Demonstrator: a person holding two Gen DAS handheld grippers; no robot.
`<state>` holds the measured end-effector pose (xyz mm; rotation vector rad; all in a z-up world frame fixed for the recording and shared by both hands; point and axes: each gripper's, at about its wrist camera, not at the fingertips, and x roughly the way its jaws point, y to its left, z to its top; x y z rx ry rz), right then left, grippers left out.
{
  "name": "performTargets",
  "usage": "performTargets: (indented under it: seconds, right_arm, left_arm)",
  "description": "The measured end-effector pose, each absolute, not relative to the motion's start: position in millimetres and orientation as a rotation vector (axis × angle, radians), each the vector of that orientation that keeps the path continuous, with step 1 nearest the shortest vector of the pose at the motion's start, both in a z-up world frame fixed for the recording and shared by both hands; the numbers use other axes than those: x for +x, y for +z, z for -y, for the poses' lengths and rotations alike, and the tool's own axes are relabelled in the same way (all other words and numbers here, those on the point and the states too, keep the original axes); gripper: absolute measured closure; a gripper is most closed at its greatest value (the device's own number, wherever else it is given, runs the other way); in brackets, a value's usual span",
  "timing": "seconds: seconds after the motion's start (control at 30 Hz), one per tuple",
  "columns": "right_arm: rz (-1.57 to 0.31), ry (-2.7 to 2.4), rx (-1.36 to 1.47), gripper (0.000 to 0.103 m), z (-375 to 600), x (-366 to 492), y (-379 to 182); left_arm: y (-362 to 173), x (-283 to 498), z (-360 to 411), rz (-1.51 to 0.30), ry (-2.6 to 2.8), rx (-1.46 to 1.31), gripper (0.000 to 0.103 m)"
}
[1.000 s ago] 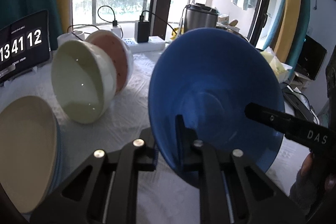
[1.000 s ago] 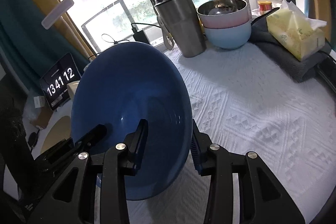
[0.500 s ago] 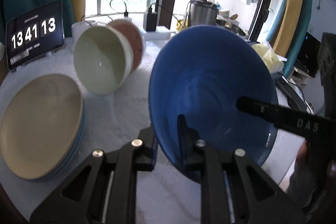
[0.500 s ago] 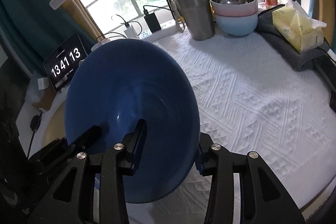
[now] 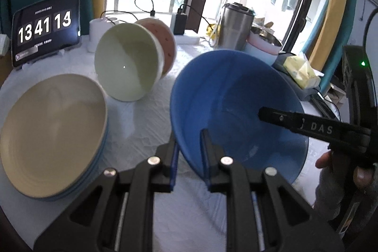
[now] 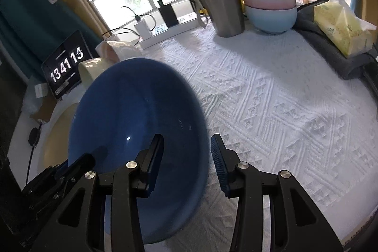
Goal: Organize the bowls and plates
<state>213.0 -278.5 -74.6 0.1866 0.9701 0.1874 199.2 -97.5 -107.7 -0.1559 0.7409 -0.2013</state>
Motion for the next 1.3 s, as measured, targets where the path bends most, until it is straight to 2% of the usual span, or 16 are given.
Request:
performTargets:
  seconds: [0.67, 0.77, 0.8, 0.83, 0.9, 1.3]
  right_arm:
    - [-0.886, 0.16, 0.179, 0.059, 291.0, 219.2, -46.9]
    - [-0.887, 0.171, 0.17, 0.059, 286.9, 218.6, -46.5]
    - [-0.885, 0.175, 0.168, 0.059, 285.7, 218.5, -45.9]
    - [-0.884, 0.177, 0.167, 0.059, 284.4, 218.5, -45.6]
    - [-0.882, 0.178, 0.162, 0.059, 282.7, 219.2, -44.5]
    - [-0.858, 0.195, 0.13, 0.059, 268.6, 222.2, -30.3]
  left_arm:
    - [-100.4, 199.4, 87.7, -0.729, -0.195, -0.203, 0.081]
    - [-98.8, 198.5, 87.5, -0.727, -0.205, -0.199, 0.078]
    - [-97.9, 198.1, 86.6, -0.723, -0.203, -0.201, 0.073]
    - [-96.8, 197.5, 84.8, -0.717, -0.2, -0.205, 0.061]
    - [-94.8, 195.9, 81.2, -0.704, -0.2, -0.22, 0.054]
    - [-80.3, 193.2, 56.0, -0.655, -0.148, -0.228, 0.053]
